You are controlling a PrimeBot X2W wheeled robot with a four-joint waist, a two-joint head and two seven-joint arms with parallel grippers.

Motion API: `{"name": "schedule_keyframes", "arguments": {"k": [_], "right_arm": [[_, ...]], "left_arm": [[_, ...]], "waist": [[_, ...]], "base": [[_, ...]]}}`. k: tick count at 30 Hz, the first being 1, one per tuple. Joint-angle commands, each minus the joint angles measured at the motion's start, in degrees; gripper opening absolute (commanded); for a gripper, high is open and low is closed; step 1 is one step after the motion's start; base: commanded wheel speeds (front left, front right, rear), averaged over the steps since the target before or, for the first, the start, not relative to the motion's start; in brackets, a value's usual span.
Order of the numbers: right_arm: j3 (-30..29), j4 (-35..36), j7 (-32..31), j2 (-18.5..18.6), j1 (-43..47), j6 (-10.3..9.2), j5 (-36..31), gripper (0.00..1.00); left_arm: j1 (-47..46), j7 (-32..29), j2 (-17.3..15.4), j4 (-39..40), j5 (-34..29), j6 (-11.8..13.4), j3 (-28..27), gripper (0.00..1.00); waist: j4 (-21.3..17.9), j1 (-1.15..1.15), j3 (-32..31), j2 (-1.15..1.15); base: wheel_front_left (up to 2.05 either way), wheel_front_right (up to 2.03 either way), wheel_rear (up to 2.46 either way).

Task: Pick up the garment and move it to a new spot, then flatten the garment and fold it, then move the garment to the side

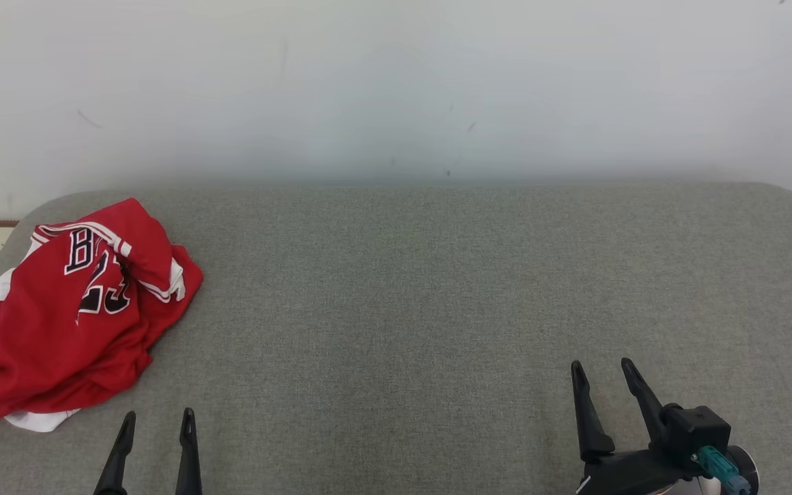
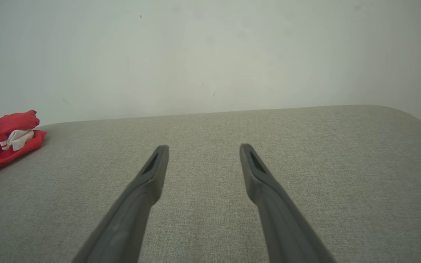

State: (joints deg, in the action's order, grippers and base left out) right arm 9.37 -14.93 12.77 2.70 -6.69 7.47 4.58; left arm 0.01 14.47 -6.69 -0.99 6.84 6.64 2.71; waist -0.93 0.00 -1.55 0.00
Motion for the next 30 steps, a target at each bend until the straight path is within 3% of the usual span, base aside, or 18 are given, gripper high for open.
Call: {"name": "schedule_keyframes", "arguments": {"k": [1,30], "right_arm": [[0.3,0.1,0.4,0.3,0.2,0.04,-0.3,1.00],[0.0,0.3,0.1,0.3,0.8,0.04,2.8,1.00]], "left_arm": [[1.0,0.4,0.0,0.5,-1.3,0.1,-0.2,1.00],[1.4,0.8,1.1,0.9,-2.8,-0.4,-1.5,1.00]], "waist": [[0.0,0.00,0.0,0.00],[0.8,0.00,0.5,0.00]], "base": [[0.00,0.00,0.00],[0.00,0.00,0.00]]}}
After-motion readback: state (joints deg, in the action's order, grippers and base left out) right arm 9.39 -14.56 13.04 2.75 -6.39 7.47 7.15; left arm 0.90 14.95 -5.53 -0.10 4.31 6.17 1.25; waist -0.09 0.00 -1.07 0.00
